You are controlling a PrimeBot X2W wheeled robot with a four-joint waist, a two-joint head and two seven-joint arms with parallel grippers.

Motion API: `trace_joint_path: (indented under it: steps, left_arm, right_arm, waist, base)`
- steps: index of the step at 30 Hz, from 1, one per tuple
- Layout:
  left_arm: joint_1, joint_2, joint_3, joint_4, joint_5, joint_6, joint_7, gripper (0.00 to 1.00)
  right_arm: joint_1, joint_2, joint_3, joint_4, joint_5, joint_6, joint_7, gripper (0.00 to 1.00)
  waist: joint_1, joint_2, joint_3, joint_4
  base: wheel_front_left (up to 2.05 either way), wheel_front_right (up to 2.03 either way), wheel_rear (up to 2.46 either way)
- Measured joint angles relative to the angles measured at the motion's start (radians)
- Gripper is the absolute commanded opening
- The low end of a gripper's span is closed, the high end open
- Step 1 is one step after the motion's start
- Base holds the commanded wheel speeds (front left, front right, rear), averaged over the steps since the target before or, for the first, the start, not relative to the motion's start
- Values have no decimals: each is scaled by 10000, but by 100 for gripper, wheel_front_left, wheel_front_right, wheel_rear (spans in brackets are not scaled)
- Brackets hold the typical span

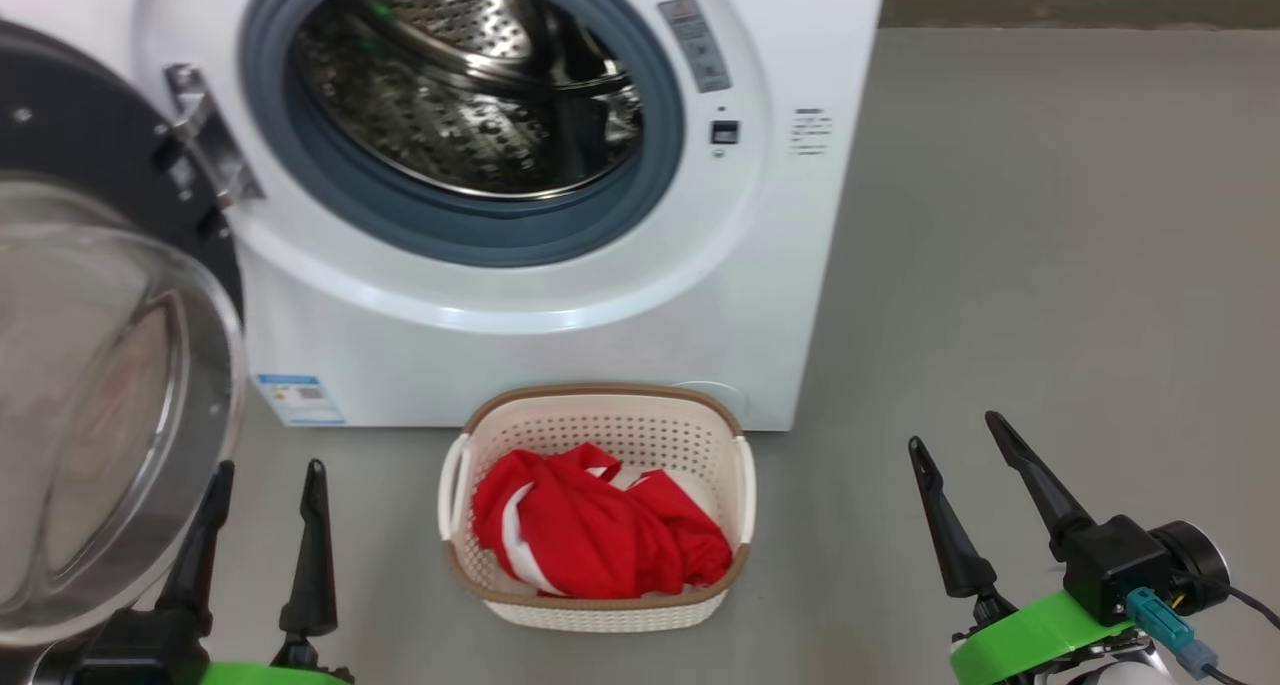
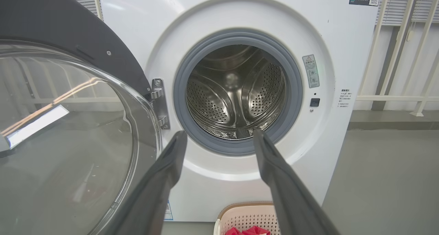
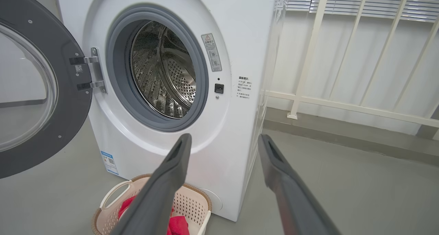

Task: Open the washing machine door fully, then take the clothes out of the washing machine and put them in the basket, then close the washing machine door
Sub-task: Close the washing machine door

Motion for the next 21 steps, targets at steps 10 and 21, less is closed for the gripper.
trace_joint_path:
  steps: [10, 21]
  left_arm:
    - [-5, 8, -75, -224, 15, 86, 0, 100]
    - [-3, 12, -111, -242, 21, 270, 0, 100]
  right_arm:
    - [-220, -2, 247, 8, -48, 0, 0, 100]
    - [-251, -4, 412, 63, -109, 0, 0, 100]
  waist:
    - [0, 0, 75, 1146]
    - [0, 0, 53, 2324]
  base:
    - [0, 0, 0]
    - [0, 0, 0]
